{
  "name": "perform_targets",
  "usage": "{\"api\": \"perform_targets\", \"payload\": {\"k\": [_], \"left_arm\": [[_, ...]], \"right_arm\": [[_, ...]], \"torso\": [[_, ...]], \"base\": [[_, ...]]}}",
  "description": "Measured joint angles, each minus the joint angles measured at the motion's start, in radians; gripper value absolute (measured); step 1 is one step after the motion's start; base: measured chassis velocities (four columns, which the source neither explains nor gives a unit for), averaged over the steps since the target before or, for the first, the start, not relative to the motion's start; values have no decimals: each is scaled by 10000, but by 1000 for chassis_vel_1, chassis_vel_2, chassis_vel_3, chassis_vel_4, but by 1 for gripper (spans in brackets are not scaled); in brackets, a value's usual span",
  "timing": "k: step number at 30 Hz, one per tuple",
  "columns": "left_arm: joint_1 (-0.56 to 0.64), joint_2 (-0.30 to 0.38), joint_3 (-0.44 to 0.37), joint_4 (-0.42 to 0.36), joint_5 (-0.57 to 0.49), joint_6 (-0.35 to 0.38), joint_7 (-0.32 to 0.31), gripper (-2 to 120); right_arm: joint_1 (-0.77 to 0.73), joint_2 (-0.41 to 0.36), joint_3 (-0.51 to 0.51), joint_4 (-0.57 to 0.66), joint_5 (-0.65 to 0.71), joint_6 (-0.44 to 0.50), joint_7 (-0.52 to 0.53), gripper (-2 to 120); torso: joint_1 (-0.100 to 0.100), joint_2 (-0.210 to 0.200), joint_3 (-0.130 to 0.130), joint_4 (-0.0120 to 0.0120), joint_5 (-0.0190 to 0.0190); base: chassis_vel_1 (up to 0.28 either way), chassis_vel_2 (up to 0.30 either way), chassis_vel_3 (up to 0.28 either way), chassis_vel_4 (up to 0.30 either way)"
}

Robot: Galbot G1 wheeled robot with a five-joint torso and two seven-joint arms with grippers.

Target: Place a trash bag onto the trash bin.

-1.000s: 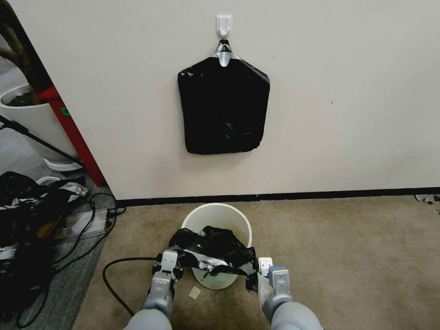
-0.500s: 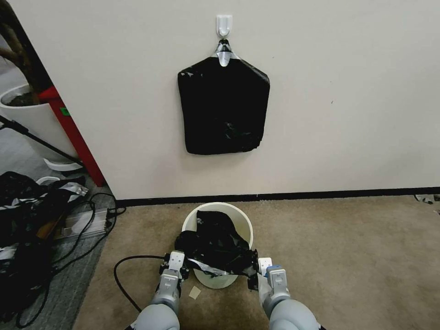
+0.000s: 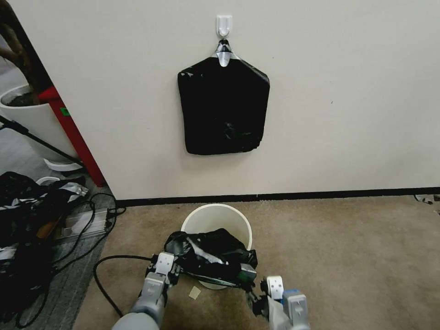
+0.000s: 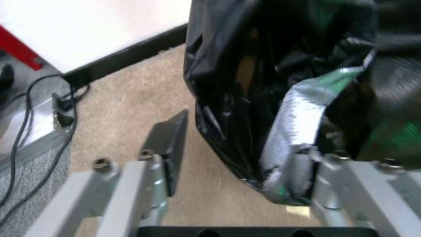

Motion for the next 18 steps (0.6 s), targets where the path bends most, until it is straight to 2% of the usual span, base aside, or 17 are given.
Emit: {"api": "perform_targets", "payload": {"k": [2,5,6,7,8,10,12,14,15,16,17,18], "left_arm": [[312,246,-221,-482,-69,235,169,65],[546,425,-426,-851,-203,454,282,70],[779,621,-660,-1256,-338,698,349,78],[779,621,-660,-1256,-338,698,349,78],[866,702,-778,-1420,-366,811,359,85],[840,712,-895,-1425,-366,796,378,94],[760,671,-897,-1315,-368,693,411,95],[425,394,-911,-620,-363,-256,1067,99],[327,311,-1005,-187,-358,-926,1921,100],[327,311,-1005,-187,-358,-926,1921,100],[295,297,-1087,42,-336,-1271,2437,100],[263,310,-1277,445,-252,-1872,3348,100]], "right_arm": [[-238,-131,131,333,-227,94,-182,75],[-437,-258,285,627,-461,213,-432,80],[-660,-382,505,961,-832,453,-768,89],[-660,-382,505,961,-832,453,-768,89],[-753,-402,634,1150,-1024,619,-964,95],[-766,-307,773,1378,-1281,885,-1179,99],[-725,-246,777,1408,-1354,974,-1249,100],[-424,-23,797,1385,-1475,1215,-1473,100],[-225,74,878,1308,-1456,1284,-1572,100],[-225,74,878,1308,-1456,1284,-1572,100],[-60,143,964,1248,-1378,1307,-1640,100],[218,228,1117,1166,-1139,1317,-1719,100]], "torso": [[0,0,0,-1,1],[0,0,0,0,1],[0,0,0,0,1],[0,0,0,0,1],[0,0,-1,-1,1],[0,0,0,0,2],[0,0,0,0,2],[0,0,0,-2,-1],[0,0,0,-1,-4],[0,0,0,-1,-4],[0,0,0,-1,-2],[0,0,0,-2,-2]], "base": [[0,0,0,0],[0,0,0,0],[0,0,0,0],[0,0,0,0],[0,0,0,0],[0,0,0,0],[0,0,0,0],[0,0,0,0],[0,0,0,0],[0,0,0,0],[0,0,0,0],[0,0,0,0]]}}
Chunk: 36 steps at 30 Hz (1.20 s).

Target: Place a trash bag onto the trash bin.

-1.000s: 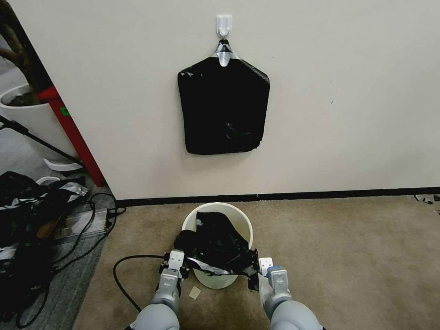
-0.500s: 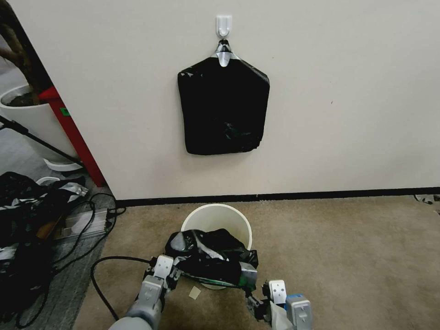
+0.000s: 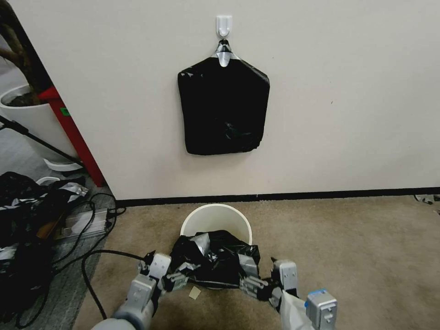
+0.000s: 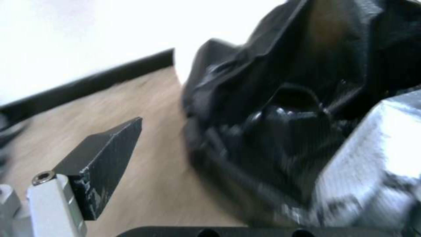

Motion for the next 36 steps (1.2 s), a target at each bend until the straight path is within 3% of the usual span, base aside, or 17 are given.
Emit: {"api": "perform_targets", "payload": {"k": [1,4,5,8,9,12,13,17,18,21,22,24,25,28,29,31,36], "left_arm": [[0,0,0,0,0,0,0,100],[91,138,-801,634,90,-869,2069,100],[91,138,-801,634,90,-869,2069,100],[94,97,-1626,1268,189,-1766,4176,100],[94,97,-1626,1268,189,-1766,4176,100],[-56,-59,-2134,1896,154,-2357,6038,100],[-56,-59,-2134,1896,154,-2357,6038,100],[-510,-361,-2551,3115,189,-3163,9207,100],[-510,-361,-2551,3115,189,-3163,9207,100],[-1069,-690,-2599,4171,193,-3829,10738,100],[-1069,-690,-2599,4171,193,-3829,10738,100],[-1493,-910,-2677,4815,153,-4236,11675,100],[-1493,-910,-2677,4815,153,-4236,11675,100],[-2126,-1133,-3004,5646,-330,-4888,13593,100],[-2126,-1133,-3004,5646,-330,-4888,13593,100],[-2530,-1196,-3275,6044,-418,-5234,14547,100],[-2910,-1211,-3422,6386,-667,-5671,14980,100]], "right_arm": [[0,0,0,0,0,0,0,100],[954,193,389,-378,1037,-239,-95,100],[954,193,389,-378,1037,-239,-95,100],[2101,394,714,-992,2209,-1220,-354,100],[2101,394,714,-992,2209,-1220,-354,100],[2864,618,777,-1935,2497,-1885,-886,100],[2864,618,777,-1935,2497,-1885,-886,100],[3561,1036,606,-3155,2495,-2286,-1154,100],[3561,1036,606,-3155,2495,-2286,-1154,100],[3990,1274,601,-3839,2486,-2488,-1284,100],[3990,1274,601,-3839,2486,-2488,-1284,100],[4243,1390,604,-4247,2478,-2580,-1315,100],[4243,1390,604,-4247,2478,-2580,-1315,100],[4672,1492,593,-4884,2452,-2939,-1414,100],[4672,1492,593,-4884,2452,-2939,-1414,100],[5011,1502,553,-5239,2444,-3348,-1619,100],[5481,1553,408,-5634,2382,-3746,-2003,100]], "torso": [[0,0,0,0,0],[0,0,0,0,3],[0,0,0,0,3],[0,0,1,2,2],[0,0,1,2,2],[0,0,1,3,2],[0,0,1,3,2],[0,-1,1,2,2],[0,-1,1,2,2],[0,0,2,2,1],[0,0,2,2,1],[1,0,2,2,0],[1,0,2,2,0],[0,0,2,1,1],[0,0,2,1,1],[1,0,2,1,2],[1,-1,1,1,2]], "base": [[0,0,0,0],[0,0,0,0],[0,0,0,0],[0,0,0,0],[0,0,0,0],[0,0,0,0],[0,0,0,0],[0,0,0,0],[0,0,0,0],[0,0,0,0],[0,0,0,0],[0,0,0,0],[0,0,0,0],[0,0,0,0],[0,0,0,0],[0,0,0,0],[0,0,0,0]]}}
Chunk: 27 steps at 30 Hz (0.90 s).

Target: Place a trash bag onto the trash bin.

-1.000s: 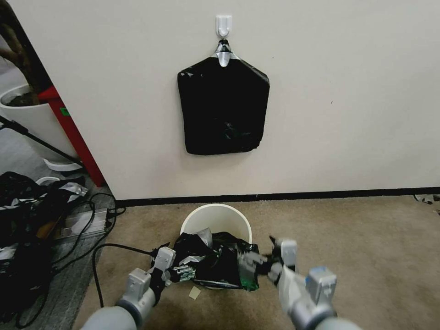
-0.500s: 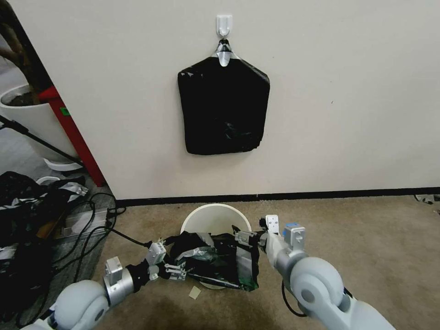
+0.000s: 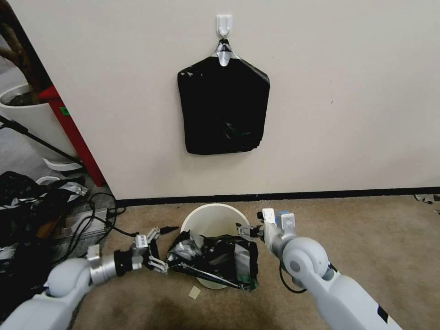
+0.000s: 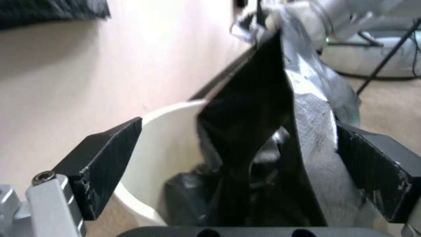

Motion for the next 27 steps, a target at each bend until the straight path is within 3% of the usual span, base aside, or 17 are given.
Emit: {"api": "perform_targets", "payload": {"k": [4,6,11,19,20,22,24,25,27], "left_arm": [[-120,-43,3,148,-558,-145,573,100],[-269,-111,-3,306,-853,-187,1137,100],[-548,-128,-155,546,-1125,-143,1876,100],[-771,-265,-411,796,-1403,-47,2298,100],[-781,-340,-480,806,-1557,-89,2086,100],[-780,-388,-514,806,-1670,-151,1835,100],[-713,-569,-551,728,-1988,-482,507,100],[-713,-569,-551,728,-1988,-482,507,100],[-666,-649,-551,671,-2056,-646,-88,100]], "right_arm": [[265,131,-149,-307,-208,-30,-366,95],[322,220,-183,-459,-343,-31,-589,84],[250,324,-210,-521,-561,-30,-628,68],[5,644,-107,-501,-312,105,438,41],[-133,668,-64,-426,-122,334,731,34],[-198,679,-33,-376,-4,468,888,32],[-523,773,85,-149,617,1167,1634,19],[-523,773,85,-149,617,1167,1634,19],[-650,824,125,-46,845,1467,1987,13]], "torso": [[0,0,0,2,0],[0,0,0,2,-1],[0,0,0,0,-1],[0,0,-1,2,0],[0,0,-1,0,0],[0,0,-1,1,0],[0,0,-1,1,0],[0,0,-1,1,0],[0,0,-1,1,0]], "base": [[0,0,0,0],[0,0,0,0],[0,0,0,0],[0,0,0,0],[0,0,0,0],[0,0,0,0],[0,0,0,0],[0,0,0,0],[0,0,0,0]]}}
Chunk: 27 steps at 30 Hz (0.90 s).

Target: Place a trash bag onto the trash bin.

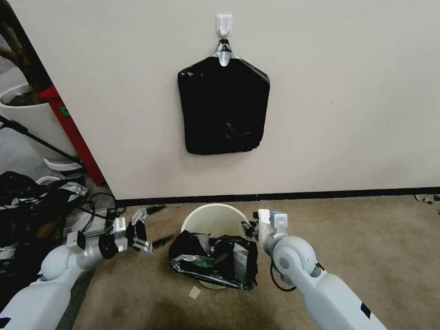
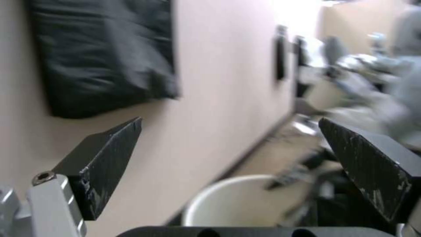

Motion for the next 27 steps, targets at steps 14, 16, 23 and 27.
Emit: {"api": "perform_targets", "payload": {"k": [14,16,23,27], "left_arm": [[478,-484,-262,-586,513,-347,-1824,100],[529,-522,-308,-603,600,-358,-1893,100],[676,-631,-384,-710,812,-370,-1963,100],[736,-738,-334,-765,920,-394,-1962,100]], "right_arm": [[-963,1537,273,1558,1948,4786,3860,7],[-1080,1793,420,1560,1956,5396,3993,7],[-1977,2324,300,921,133,7239,4148,7],[-2161,2432,128,605,-745,7547,4307,7]], "torso": [[0,0,0,0,0],[0,0,0,1,0],[0,0,0,-1,0],[-1,1,0,-1,0]], "base": [[0,0,0,0],[0,0,0,0],[0,0,0,0],[0,0,0,0]]}}
